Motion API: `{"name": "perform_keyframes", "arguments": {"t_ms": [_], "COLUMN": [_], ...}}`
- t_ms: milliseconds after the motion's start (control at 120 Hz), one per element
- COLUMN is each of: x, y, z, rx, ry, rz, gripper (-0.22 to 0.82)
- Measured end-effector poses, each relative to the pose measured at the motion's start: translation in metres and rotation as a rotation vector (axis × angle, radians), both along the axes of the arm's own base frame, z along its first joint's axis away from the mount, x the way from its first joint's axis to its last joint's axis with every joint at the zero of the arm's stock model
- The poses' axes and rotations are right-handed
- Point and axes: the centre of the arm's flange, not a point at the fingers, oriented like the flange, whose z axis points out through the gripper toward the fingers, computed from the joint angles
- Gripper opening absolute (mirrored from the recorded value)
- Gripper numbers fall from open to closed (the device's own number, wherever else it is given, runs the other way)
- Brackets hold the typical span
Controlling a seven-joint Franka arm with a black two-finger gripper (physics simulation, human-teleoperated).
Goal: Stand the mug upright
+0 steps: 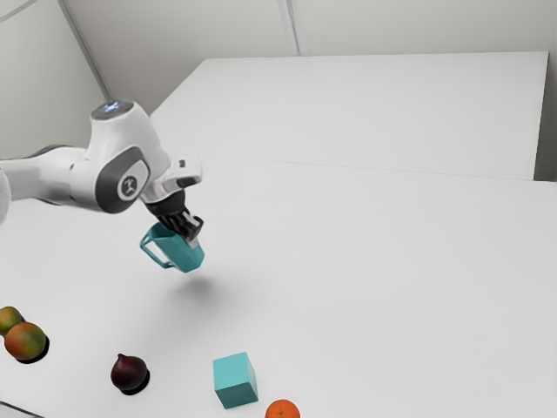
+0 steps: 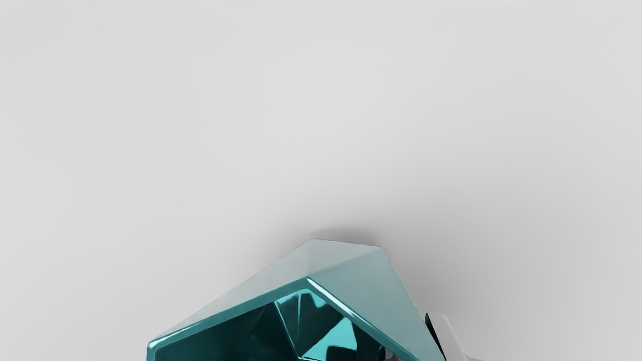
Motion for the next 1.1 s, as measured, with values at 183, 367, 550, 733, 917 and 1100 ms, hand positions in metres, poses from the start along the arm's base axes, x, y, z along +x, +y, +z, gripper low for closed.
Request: {"name": "perform_keyframes", "arguments": {"t_ms": [183,367,550,733,917,1100], "x": [0.005,0.008,0.01,0.011,0.013,0.014], "y": [-0.005,-0.007,-0.008,-0.011,-0.011,-0.011], "z": [-0.013,-0.028,-0.039,-0.053,-0.061,-0.057], "rx": [0.0,-0.005,-0.008,-0.008,-0.009,-0.019], "ry": [-0.02,-0.011,0.002,0.024,0.034,0.018], "rz": [0.075,0.139,0.19,0.226,0.256,0.275], "gripper": [-0.18,-0.18,-0.18,-0.18,-0.18,-0.05]}}
